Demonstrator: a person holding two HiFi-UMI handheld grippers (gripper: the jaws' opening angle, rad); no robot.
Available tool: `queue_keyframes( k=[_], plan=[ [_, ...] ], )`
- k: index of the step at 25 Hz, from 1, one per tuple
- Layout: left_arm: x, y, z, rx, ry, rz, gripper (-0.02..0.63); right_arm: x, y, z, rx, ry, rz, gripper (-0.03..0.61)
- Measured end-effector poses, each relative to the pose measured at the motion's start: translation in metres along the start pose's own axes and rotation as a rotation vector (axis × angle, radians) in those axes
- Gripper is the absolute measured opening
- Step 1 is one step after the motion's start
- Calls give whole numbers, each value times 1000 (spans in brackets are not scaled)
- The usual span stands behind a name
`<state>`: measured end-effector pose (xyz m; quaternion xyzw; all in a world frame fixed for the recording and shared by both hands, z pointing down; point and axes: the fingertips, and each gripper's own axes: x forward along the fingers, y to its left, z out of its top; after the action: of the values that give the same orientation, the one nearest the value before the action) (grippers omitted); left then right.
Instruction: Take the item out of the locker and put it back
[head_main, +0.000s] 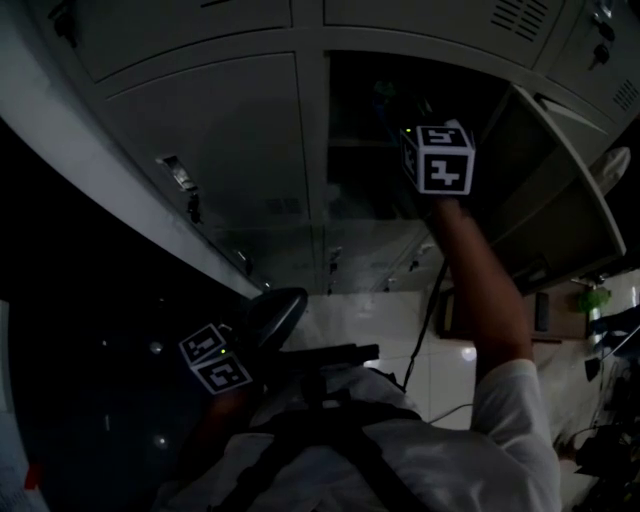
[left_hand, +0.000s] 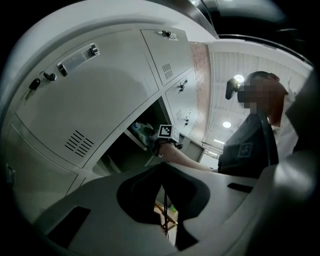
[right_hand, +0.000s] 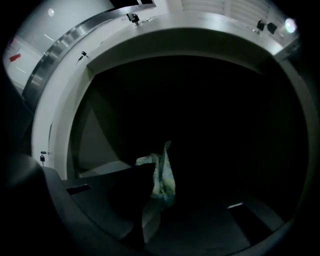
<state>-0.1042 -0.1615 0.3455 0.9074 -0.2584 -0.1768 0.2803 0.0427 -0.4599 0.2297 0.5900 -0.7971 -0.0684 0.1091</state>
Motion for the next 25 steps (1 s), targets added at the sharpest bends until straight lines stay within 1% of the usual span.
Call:
queue_keyframes(
  k=[6,11,19,20,24,25],
  plan=[
    [1,0,-1,-3,1,14,-8,40,-4,-5,-20,71,-18,17],
    [1,0,0,2,-4,30,-8,60,-7,-14,-33,144,-38,17],
    [1,0,0,3,-6,38,-8,69,1,-18,-67,165,-28,18],
    [1,0,0,2,-6,38,-8,69,2,-19,-69,168,-22,36],
    [2,-1,1,4,-4,33,-8,69,7,-18,-44,175,9,160],
    [2,-1,0,3,-3,32,-8,68,7,-17,-38,175,13,180]
  ],
)
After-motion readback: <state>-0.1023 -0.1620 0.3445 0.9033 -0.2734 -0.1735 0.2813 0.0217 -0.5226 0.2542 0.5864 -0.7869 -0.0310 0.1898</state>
